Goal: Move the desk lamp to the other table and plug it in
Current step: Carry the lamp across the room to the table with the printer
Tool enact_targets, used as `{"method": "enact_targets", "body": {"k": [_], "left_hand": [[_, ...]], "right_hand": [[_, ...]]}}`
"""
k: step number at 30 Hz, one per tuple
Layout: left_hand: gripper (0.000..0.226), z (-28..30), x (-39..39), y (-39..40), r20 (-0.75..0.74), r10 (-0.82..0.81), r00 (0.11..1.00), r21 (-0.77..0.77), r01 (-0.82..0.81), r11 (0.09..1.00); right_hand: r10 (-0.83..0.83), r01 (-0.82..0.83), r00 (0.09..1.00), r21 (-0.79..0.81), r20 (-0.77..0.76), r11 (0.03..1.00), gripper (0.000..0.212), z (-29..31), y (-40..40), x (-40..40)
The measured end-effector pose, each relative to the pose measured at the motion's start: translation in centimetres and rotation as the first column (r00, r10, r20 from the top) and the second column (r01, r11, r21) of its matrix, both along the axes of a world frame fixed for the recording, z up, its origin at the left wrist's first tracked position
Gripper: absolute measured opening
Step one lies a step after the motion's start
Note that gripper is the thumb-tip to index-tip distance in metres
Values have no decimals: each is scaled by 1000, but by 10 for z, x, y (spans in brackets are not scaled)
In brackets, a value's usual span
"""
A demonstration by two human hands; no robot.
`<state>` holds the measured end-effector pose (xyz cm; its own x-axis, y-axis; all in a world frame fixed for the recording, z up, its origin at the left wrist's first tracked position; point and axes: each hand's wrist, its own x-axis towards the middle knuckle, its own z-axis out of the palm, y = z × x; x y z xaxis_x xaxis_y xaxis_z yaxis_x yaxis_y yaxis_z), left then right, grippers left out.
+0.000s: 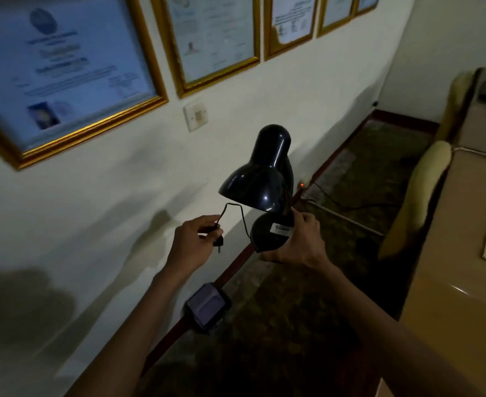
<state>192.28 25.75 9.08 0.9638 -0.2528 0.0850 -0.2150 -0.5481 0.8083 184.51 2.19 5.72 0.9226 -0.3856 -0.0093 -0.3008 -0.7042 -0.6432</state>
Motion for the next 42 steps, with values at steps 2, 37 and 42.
{"method": "enact_targets", "body": {"k": [2, 37, 42], "left_hand": [[29, -1, 36, -25, 14, -65, 998, -7, 65, 998], [32, 97, 296, -782, 286, -767, 574, -98, 814, 572], [33, 82, 300, -900, 239, -813, 531, -133, 847, 514]], "right_hand": [[-61, 61, 998, -1, -5, 998, 137, -1, -19, 24], [-807, 820, 559, 13, 192, 572, 128, 57, -638, 71], [-863, 862, 478, 102, 166, 497, 124, 18, -705, 56]]}}
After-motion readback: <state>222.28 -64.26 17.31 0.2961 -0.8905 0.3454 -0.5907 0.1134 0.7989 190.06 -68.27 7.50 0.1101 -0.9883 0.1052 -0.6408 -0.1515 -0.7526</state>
